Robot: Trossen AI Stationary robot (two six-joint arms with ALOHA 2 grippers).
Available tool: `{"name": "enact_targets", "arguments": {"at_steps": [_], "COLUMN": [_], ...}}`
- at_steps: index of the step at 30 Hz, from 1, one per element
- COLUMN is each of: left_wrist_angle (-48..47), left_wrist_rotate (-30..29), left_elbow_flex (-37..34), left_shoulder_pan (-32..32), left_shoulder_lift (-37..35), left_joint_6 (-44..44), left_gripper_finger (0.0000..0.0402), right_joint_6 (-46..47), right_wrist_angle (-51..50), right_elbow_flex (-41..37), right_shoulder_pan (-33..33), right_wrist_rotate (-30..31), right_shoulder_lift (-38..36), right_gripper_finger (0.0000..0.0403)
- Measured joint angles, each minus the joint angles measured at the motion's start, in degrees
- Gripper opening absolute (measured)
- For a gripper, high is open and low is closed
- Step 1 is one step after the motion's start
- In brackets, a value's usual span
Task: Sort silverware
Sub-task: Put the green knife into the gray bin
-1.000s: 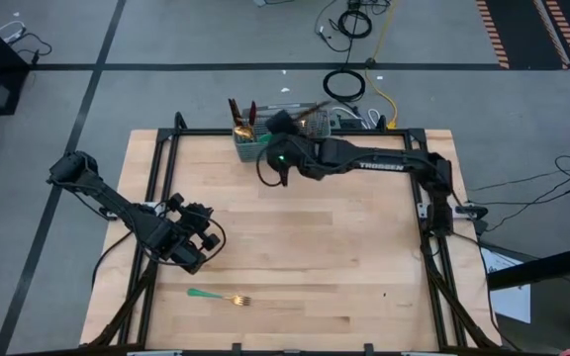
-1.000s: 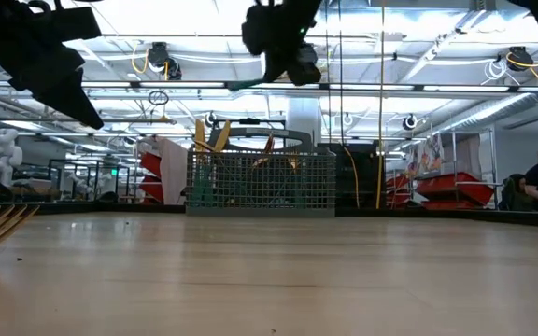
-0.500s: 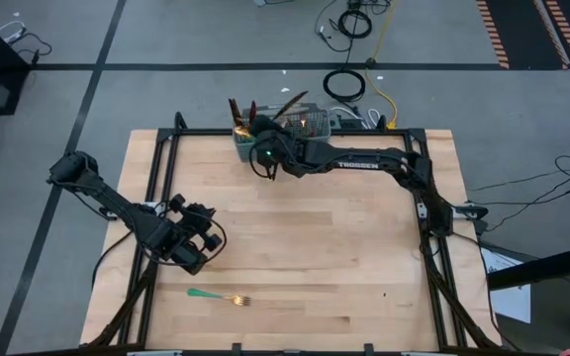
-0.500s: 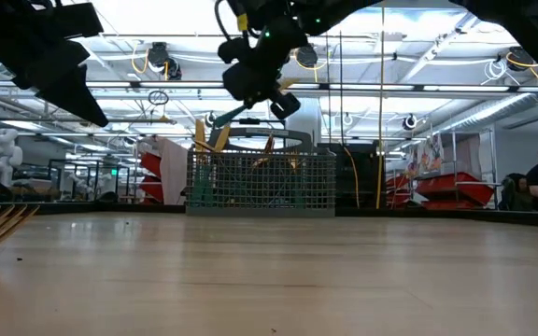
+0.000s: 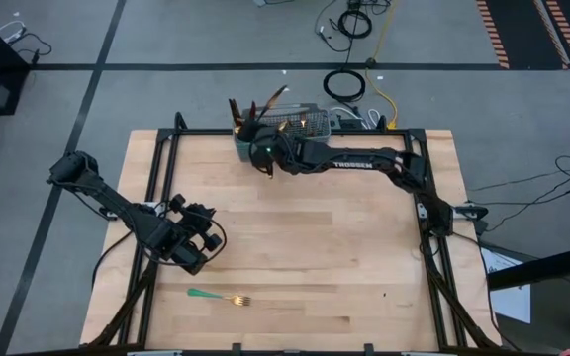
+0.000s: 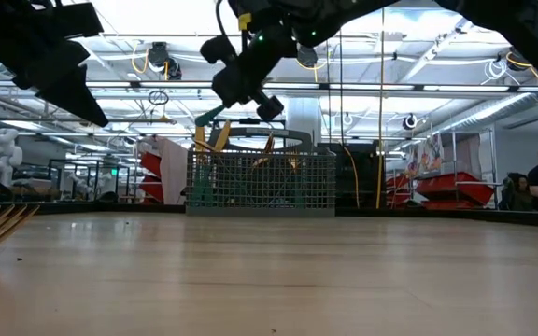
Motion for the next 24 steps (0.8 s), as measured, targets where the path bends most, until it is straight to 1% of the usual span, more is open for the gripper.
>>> {"name": "enact_targets", "arguments": {"at_steps": [2,6,9,13,19,24], "left_wrist_angle": [0.0,-0.1,-0.1,-0.1,-0.1,-0.1], "left_wrist_rotate": [0.0,0.0,0.0,0.0,0.0,0.0], "left_elbow_flex": [0.0,0.0,0.0,0.0,0.0,0.0], "left_shoulder_pan": [0.0,0.0,0.0,0.0,0.0,0.0], "left_shoulder_lift": [0.0,0.0,0.0,0.0,0.0,0.0], "left_joint_6": [0.0,0.0,0.0,0.0,0.0,0.0], "left_gripper_finger": [0.0032,0.0032,0.0032,0.0032,0.0032,0.0032], "right_joint_6": [-1.8,-5.8,-8.6,-13.3,-20.2,-24.8], "right_wrist_angle": [0.0,1.5,3.3,2.8,4.8,6.4], "right_elbow_flex": [0.0,0.0,0.0,0.0,0.0,0.0], "right_shoulder_pan": [-0.6,-1.9,-2.7,-3.4,-3.5,-4.0], "right_wrist_rotate": [-0.2,-3.8,-4.7,-6.4,-11.8,-12.3], "right_shoulder_lift": [0.1,0.1,0.1,0.1,0.1,0.1], "right_gripper_finger": [0.0,0.0,0.0,0.0,0.0,0.0]}}
